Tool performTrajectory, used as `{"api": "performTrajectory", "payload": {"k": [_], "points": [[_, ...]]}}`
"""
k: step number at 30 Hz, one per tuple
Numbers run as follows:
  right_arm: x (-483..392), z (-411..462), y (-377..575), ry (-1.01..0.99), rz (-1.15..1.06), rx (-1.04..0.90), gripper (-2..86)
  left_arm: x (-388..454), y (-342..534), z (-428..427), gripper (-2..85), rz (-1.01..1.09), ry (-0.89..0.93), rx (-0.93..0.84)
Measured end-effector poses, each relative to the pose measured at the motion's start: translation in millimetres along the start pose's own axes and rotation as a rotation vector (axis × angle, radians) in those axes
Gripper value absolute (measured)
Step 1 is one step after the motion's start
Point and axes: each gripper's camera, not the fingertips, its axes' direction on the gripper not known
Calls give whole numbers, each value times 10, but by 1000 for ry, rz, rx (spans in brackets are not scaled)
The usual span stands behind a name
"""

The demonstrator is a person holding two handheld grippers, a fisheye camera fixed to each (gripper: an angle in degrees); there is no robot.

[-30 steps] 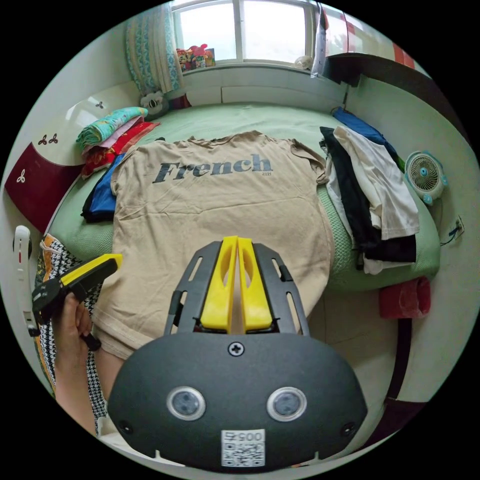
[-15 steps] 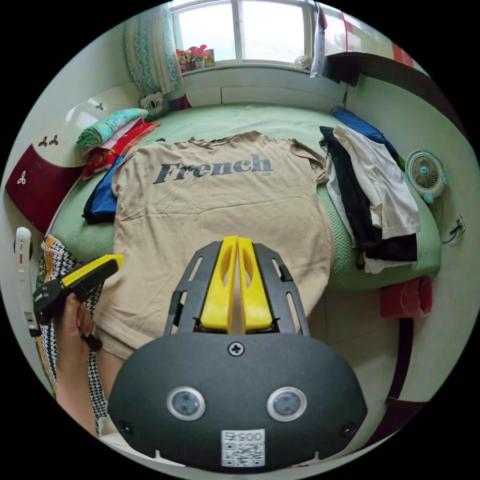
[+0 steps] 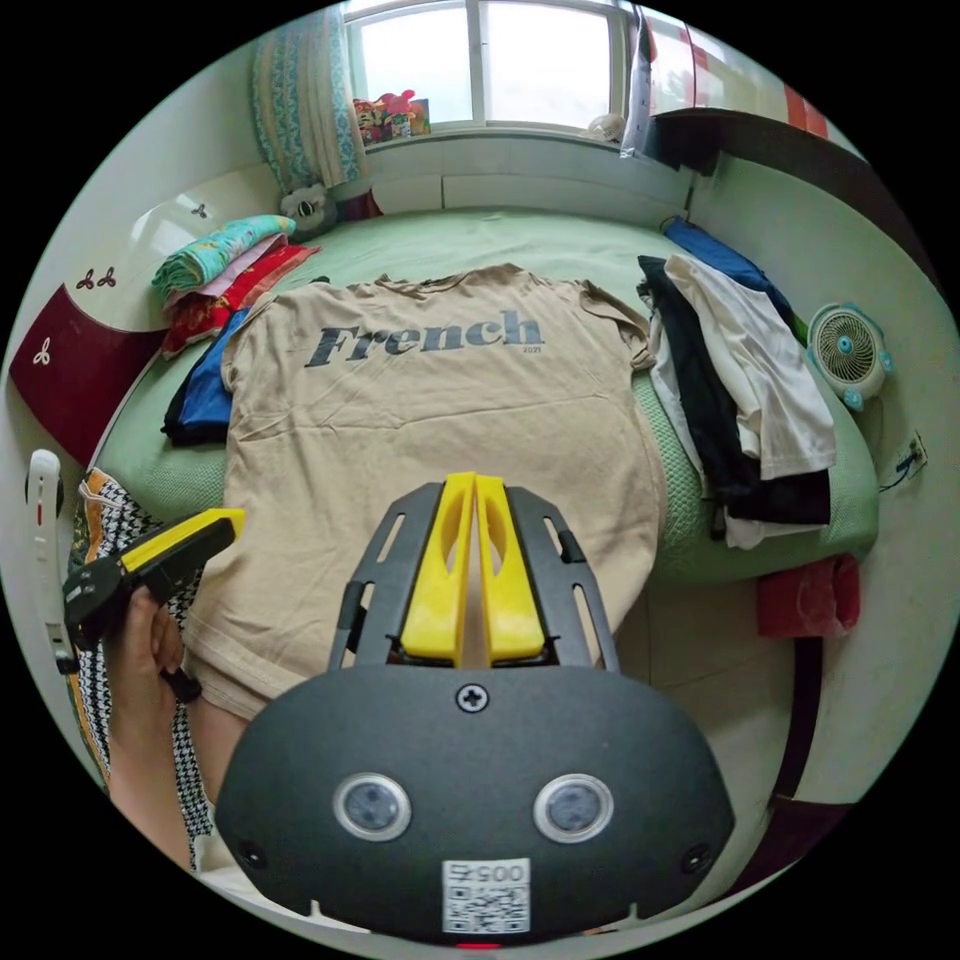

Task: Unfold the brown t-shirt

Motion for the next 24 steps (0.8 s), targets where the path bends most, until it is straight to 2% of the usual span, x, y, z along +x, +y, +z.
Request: {"api": "performTrajectory", "payload": {"k": [24], "points": [[94,27,-13,-16,23,1,-11,6,-26,52,-6,2,23,-1]]}}
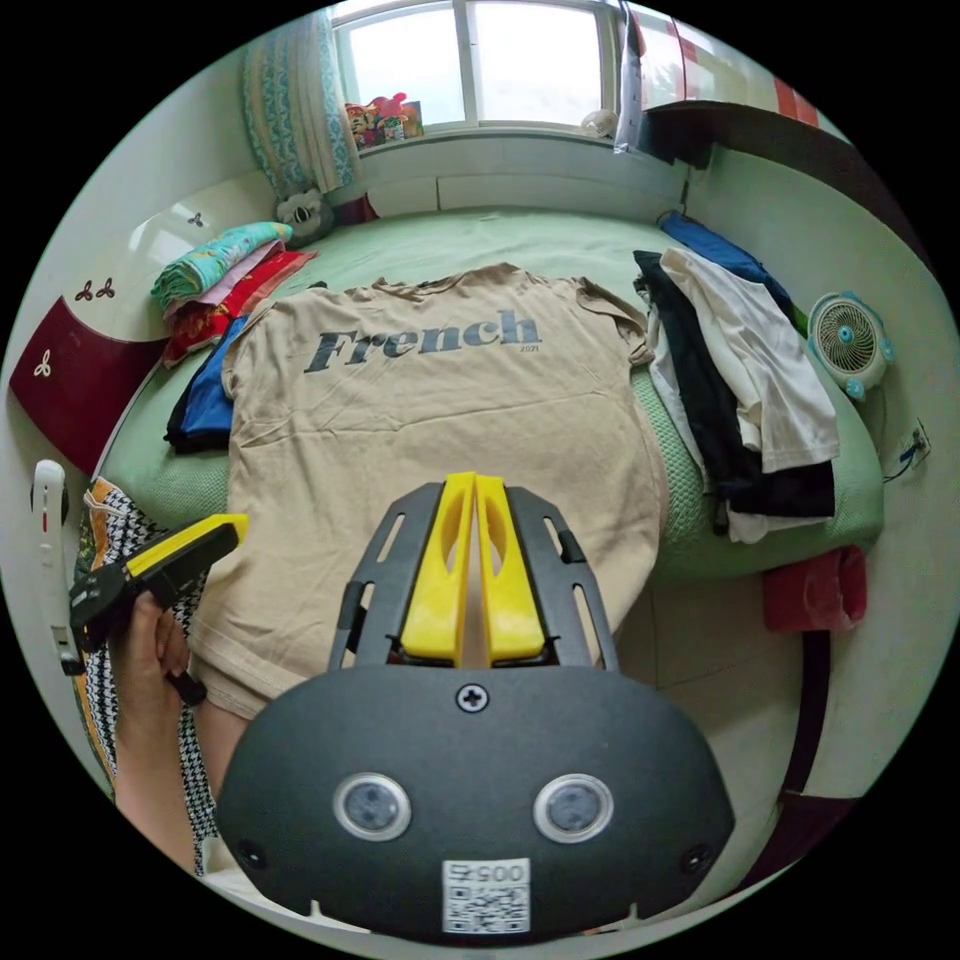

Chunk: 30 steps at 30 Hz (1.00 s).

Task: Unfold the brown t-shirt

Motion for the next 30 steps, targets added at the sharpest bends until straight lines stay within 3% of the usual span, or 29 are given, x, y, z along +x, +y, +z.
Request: {"api": "performTrajectory", "payload": {"k": [30], "points": [[25,20,-46,2,-1,-2,-11,36,-70,51,-6,5,-3,-9]]}}
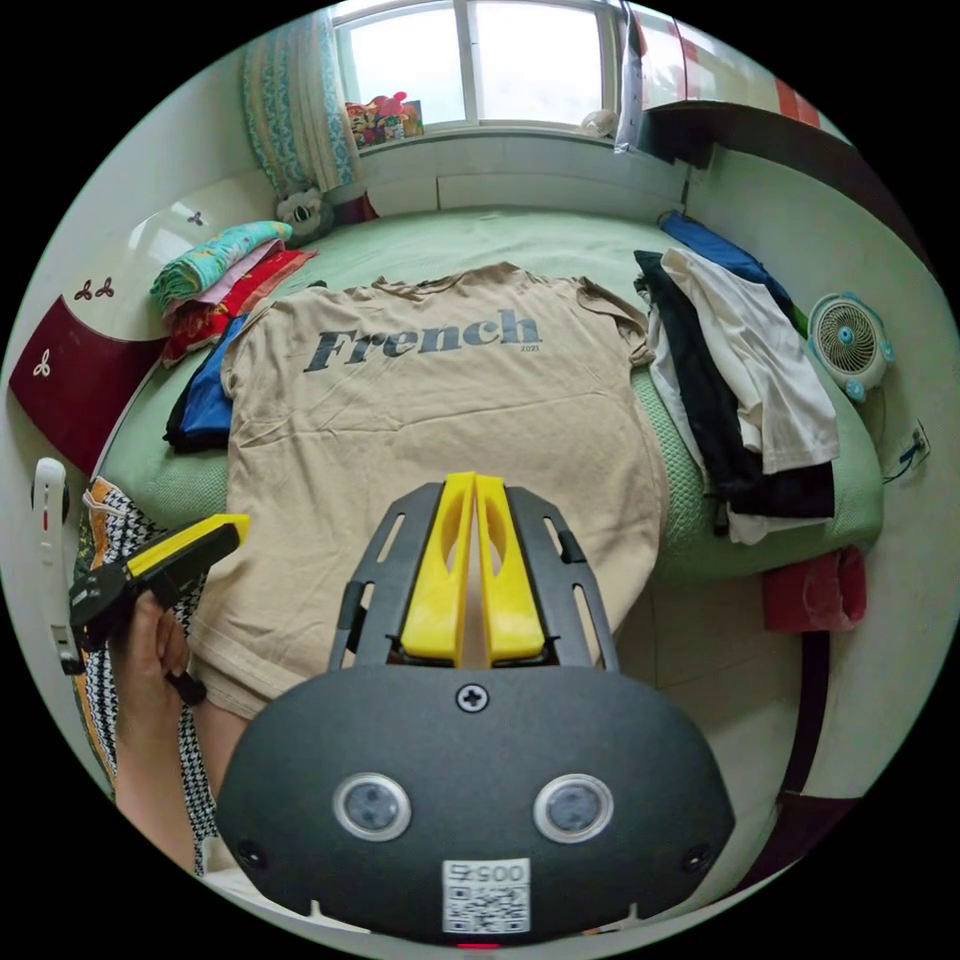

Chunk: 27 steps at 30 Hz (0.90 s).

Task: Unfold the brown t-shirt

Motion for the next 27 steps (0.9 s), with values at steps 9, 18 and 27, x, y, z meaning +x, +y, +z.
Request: {"api": "performTrajectory", "payload": {"k": [9,18,27], "points": [[-10,3,7,2,-5,8,-11,22,-11,1,-6,5,-3,6],[-25,28,-1,0,-5,7,-11,40,-34,12,-7,9,-8,0],[-40,60,-8,-3,-3,8,-11,49,-48,8,-6,9,-9,0]]}}
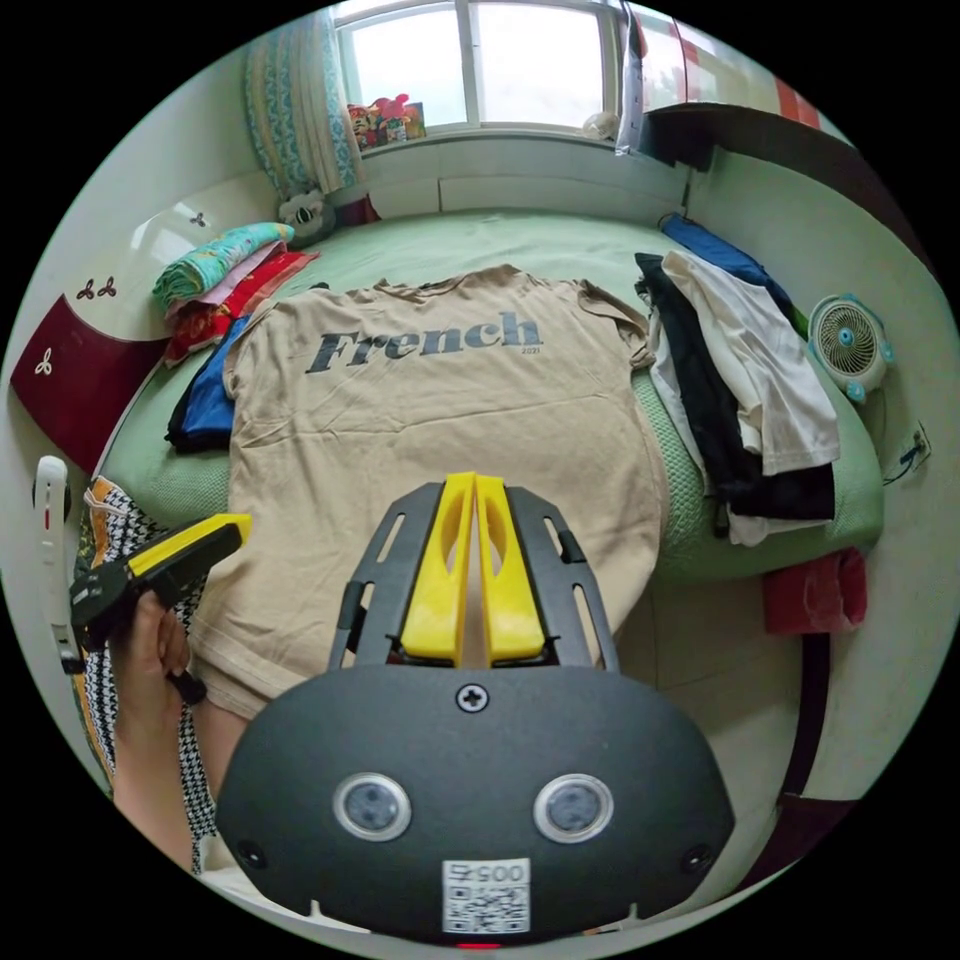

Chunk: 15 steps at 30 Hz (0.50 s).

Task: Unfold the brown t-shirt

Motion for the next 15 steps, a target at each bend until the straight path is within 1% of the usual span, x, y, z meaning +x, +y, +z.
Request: {"api": "performTrajectory", "payload": {"k": [15], "points": [[-60,98,-28,3,3,-9,-11,7,-12,-29,-6,3,1,3]]}}
